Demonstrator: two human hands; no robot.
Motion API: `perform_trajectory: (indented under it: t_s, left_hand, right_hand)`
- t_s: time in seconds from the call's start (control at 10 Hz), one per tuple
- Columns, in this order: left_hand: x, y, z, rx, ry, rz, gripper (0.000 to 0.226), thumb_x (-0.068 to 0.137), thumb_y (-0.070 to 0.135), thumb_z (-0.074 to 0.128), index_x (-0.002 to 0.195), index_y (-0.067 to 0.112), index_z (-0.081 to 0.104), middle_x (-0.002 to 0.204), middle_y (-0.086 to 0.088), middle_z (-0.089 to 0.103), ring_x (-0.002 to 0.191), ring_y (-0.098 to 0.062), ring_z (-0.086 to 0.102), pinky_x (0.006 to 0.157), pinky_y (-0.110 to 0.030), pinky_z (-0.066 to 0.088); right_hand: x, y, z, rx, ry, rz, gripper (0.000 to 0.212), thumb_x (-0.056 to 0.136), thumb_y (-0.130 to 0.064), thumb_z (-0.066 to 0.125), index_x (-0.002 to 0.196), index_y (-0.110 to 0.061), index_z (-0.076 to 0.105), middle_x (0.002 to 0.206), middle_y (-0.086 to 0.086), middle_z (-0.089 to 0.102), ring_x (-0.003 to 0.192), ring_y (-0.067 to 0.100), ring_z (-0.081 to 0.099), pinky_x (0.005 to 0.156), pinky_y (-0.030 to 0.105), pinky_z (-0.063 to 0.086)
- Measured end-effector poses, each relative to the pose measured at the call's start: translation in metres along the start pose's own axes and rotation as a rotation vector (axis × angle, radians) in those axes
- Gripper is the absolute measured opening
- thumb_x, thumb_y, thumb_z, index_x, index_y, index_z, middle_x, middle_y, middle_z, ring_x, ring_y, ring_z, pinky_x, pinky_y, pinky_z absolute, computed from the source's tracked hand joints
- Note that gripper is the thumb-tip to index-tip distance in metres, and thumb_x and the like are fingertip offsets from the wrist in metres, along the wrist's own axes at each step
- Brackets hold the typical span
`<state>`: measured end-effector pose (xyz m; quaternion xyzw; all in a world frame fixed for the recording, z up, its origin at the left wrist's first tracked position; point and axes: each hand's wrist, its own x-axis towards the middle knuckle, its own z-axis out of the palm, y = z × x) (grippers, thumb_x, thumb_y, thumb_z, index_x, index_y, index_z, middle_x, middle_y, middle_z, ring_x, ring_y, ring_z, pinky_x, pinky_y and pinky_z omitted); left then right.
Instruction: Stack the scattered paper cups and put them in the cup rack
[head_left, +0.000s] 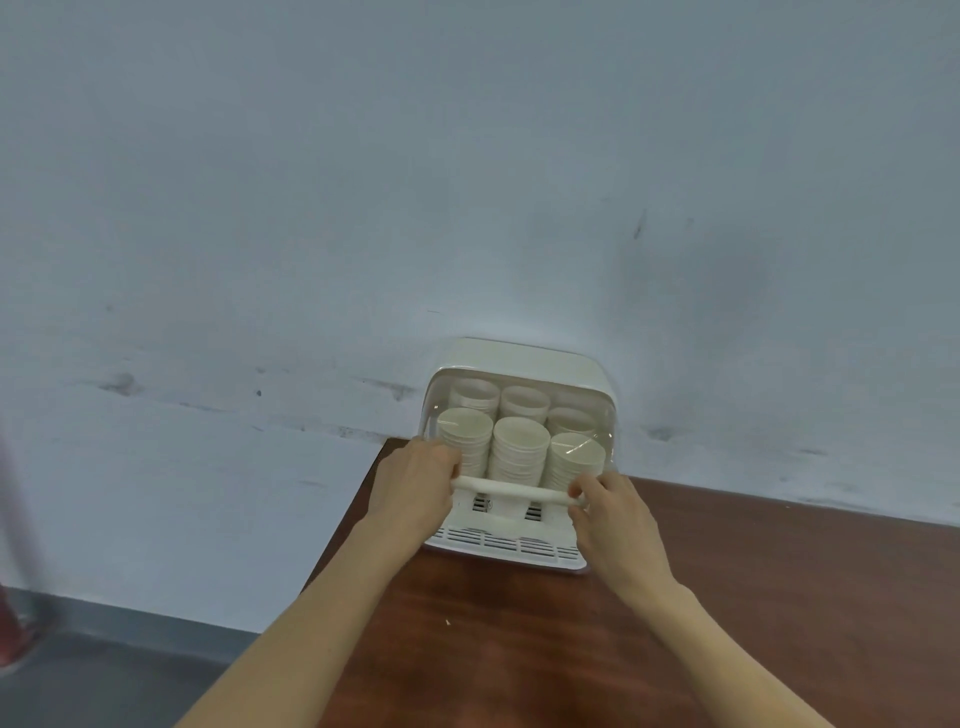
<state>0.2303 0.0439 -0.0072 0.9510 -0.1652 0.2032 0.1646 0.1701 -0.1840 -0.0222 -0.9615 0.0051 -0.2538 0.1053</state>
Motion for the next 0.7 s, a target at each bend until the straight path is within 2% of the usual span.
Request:
perform_trajectory:
  t_s: [0.4,0.6,0.7]
  left_hand:
    - [-0.013,-0.001,0.009,0.016,-0.079,-0.032,0.018,0.089,0.013,0.056,0.098,0.026,0.063,0.1,0.007,0.063,0.094,-0.017,0.057,0.073,-0.031,0.047]
    - [-0.021,0.012,-0.007,0.007,-0.164,-0.079,0.023,0.091,0.02,0.047,0.103,0.022,0.066,0.104,0.001,0.065,0.095,-0.021,0.06,0.077,-0.035,0.051]
    - [-0.036,0.022,-0.027,-0.028,-0.105,-0.063,0.025,0.09,0.019,0.046,0.104,0.02,0.066,0.104,0.001,0.065,0.095,-0.02,0.059,0.078,-0.037,0.052]
  right_hand:
    - [-0.014,-0.002,0.009,-0.011,-0.045,0.026,0.015,0.09,-0.016,0.056,0.104,-0.018,0.06,0.102,0.001,0.057,0.094,0.022,0.052,0.072,0.03,0.044]
    - [-0.018,-0.01,-0.011,-0.039,-0.176,0.044,0.026,0.094,-0.02,0.05,0.119,-0.019,0.055,0.119,0.002,0.054,0.107,0.021,0.049,0.085,0.032,0.045]
    - [-0.025,-0.014,-0.032,-0.021,-0.129,0.026,0.031,0.095,-0.02,0.048,0.125,-0.018,0.053,0.122,0.003,0.053,0.11,0.022,0.049,0.087,0.032,0.045]
